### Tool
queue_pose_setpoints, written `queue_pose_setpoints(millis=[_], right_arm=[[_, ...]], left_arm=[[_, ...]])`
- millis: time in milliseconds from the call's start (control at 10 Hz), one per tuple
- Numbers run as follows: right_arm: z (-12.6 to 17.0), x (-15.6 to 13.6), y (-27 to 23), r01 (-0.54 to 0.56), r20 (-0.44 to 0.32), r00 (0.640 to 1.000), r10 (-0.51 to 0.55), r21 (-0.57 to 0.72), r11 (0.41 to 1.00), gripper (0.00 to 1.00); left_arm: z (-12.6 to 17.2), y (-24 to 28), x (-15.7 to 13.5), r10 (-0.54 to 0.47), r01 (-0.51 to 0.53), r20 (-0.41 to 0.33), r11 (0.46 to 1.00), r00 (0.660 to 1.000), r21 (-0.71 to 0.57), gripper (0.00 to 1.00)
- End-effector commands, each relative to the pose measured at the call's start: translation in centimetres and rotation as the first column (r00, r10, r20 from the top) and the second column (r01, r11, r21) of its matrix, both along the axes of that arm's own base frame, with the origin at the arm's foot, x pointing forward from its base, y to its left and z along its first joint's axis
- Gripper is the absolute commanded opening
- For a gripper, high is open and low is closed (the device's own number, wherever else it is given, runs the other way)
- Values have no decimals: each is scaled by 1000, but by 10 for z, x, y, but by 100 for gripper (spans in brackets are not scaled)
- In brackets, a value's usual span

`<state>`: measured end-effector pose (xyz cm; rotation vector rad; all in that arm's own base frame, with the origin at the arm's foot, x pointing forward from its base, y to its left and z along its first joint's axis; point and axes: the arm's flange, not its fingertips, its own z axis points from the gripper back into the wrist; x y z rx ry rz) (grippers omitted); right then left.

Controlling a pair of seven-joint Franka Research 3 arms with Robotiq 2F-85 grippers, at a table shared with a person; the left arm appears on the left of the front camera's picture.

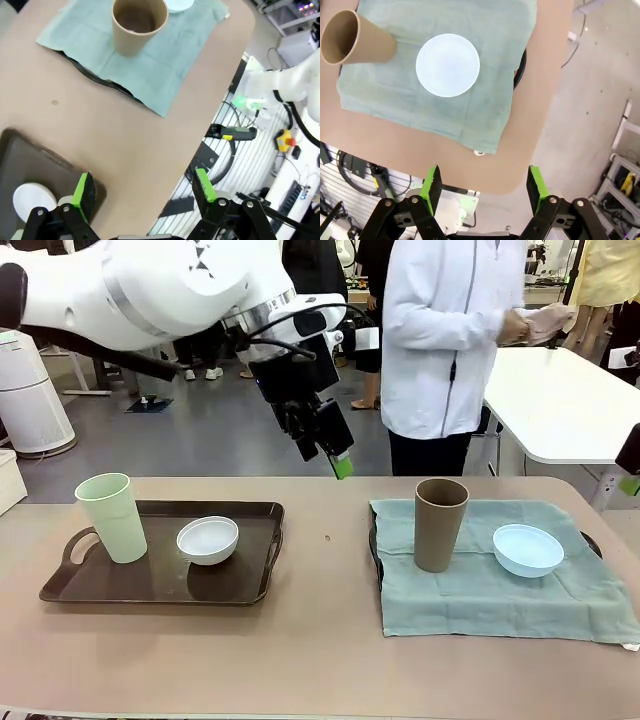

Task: Set up a tray with a mat and arrange the tableware.
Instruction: Place the Picnic Bowl and Reusable plastic cup back onto the Handle tray in front of the human's position, then pick up the Picnic Bowl and Reusable plastic cup from the Handle tray in front of the human's position and hold them in the air.

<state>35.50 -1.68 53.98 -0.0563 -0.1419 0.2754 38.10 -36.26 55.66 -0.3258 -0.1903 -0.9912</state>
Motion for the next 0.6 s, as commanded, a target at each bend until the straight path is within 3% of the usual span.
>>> queue_pose_setpoints(millis=[0, 500], right_arm=[[-11, 4, -5, 13, -22, 1000, -13, 0, 1000, 87], [-11, 4, -5, 13, -22, 1000, -13, 0, 1000, 87]], left_arm=[[-23, 3, 8, -41, 41, 3, 997, 999, -59, 100], [-23, 3, 8, -41, 41, 3, 997, 999, -59, 100]])
